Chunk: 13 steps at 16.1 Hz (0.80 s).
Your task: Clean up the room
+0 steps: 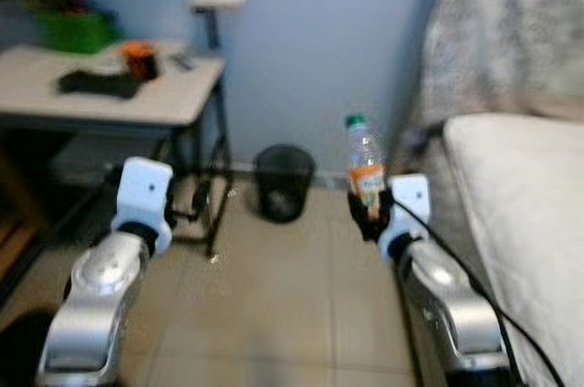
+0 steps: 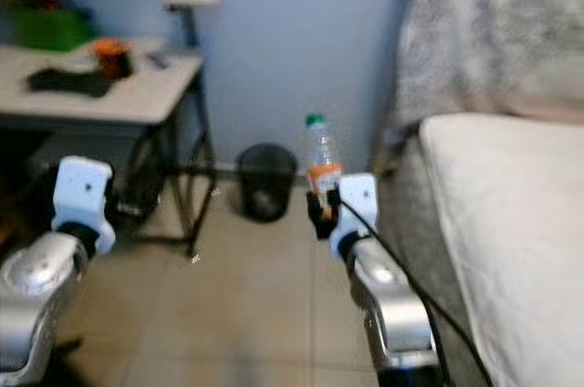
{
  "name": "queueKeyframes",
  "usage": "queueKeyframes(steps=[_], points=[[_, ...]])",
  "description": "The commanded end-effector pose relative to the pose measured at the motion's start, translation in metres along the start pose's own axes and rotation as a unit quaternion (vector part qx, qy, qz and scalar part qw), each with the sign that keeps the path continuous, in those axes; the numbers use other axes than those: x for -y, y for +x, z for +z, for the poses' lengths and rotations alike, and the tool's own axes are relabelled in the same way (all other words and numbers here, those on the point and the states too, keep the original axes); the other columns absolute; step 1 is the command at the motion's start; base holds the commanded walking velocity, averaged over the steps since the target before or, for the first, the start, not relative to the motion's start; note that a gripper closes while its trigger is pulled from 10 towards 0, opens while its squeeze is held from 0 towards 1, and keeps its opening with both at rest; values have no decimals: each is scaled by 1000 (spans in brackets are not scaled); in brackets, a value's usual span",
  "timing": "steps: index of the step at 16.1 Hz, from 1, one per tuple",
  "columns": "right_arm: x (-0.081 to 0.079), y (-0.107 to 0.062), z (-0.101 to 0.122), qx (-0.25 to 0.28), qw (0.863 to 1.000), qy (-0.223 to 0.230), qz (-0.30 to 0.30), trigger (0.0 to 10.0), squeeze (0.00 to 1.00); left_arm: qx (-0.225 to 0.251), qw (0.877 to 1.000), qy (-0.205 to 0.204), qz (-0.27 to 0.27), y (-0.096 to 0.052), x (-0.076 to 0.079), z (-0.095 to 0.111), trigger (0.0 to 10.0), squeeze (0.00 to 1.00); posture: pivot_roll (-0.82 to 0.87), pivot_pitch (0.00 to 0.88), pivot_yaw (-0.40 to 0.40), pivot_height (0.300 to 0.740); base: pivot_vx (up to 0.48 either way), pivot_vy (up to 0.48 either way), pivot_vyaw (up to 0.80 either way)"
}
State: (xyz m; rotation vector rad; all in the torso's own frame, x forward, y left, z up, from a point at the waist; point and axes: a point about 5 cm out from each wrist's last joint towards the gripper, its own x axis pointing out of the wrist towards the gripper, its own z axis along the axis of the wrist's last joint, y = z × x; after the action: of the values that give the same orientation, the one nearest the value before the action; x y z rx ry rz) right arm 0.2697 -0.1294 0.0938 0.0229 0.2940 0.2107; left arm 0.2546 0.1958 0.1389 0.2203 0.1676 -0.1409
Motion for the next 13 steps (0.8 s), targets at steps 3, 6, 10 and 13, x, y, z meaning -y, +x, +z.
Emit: queueKeyframes(steps=[3,6,10,13], points=[[12,-2,5,9,1000,-6,-21,10000,0,8,1000,-1,-18,3,9,4,10000,0,-92,0,1,740,385,0,0],[11,-2,5,10,1000,-8,-20,10000,0,8,1000,-2,-17,2,8,4,10000,0,-94,0,2,740,384,0,0],[11,-2,5,10,1000,-9,-20,10000,0,8,1000,-2,-18,3,9,4,10000,0,-93,0,0,740,383,0,0],[10,-2,5,9,1000,-9,-20,10000,0,8,1000,-2,-19,2,9,4,10000,0,-92,0,-1,740,384,0,0]])
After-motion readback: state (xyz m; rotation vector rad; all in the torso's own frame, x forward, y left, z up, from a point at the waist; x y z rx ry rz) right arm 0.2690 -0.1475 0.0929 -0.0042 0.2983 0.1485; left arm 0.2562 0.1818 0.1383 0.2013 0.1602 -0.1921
